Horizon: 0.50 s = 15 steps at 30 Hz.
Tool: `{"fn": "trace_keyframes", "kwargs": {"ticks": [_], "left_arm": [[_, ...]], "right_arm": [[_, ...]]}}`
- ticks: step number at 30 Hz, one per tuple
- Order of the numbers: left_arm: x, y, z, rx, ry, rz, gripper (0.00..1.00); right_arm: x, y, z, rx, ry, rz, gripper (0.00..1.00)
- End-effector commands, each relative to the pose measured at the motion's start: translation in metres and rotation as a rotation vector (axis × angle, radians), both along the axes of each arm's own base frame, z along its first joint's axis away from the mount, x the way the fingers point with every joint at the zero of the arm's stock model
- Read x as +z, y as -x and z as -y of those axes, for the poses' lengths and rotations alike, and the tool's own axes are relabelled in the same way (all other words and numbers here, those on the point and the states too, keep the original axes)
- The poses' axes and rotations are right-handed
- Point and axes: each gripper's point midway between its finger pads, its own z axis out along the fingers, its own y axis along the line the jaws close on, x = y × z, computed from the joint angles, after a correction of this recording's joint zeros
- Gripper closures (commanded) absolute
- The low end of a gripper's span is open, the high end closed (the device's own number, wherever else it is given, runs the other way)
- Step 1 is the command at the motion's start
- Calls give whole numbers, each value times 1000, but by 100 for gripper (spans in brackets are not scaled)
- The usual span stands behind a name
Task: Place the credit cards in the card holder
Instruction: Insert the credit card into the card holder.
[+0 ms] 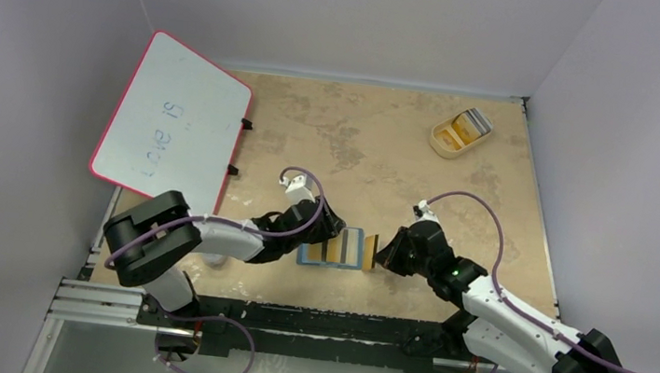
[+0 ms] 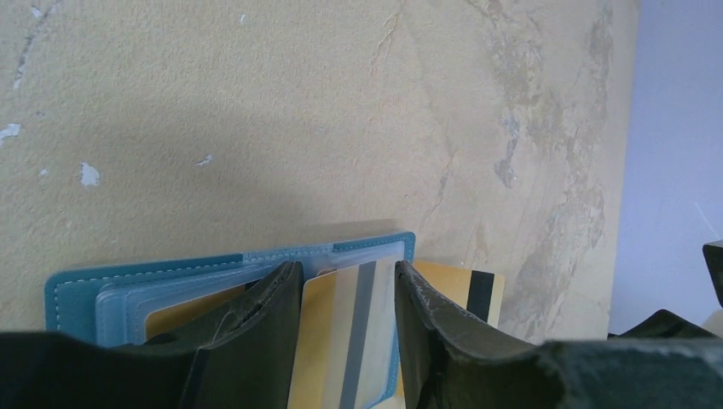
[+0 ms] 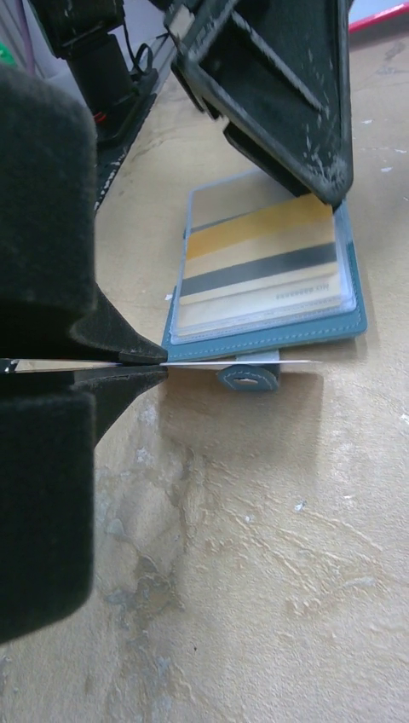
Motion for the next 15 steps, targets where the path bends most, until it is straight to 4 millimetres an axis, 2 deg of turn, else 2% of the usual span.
{"fn": "trace_keyframes", "kwargs": {"ticks": [1, 3, 7, 11, 15], "left_arm": [[23, -2, -11, 11, -99, 12, 56], [23, 2, -15, 0, -143, -9, 55], [25, 9, -11, -25, -119, -39, 53], [13, 11, -21, -9, -175, -61, 52], [17, 9, -27, 7, -219, -54, 51]], "right_arm": [[9, -6, -2, 0, -8, 44, 100], [12, -6, -6, 19, -25, 57, 100], [12, -6, -9, 36, -22, 55, 100], [9, -6, -10, 47, -21, 50, 100], [10, -6, -12, 59, -20, 53, 100]]}}
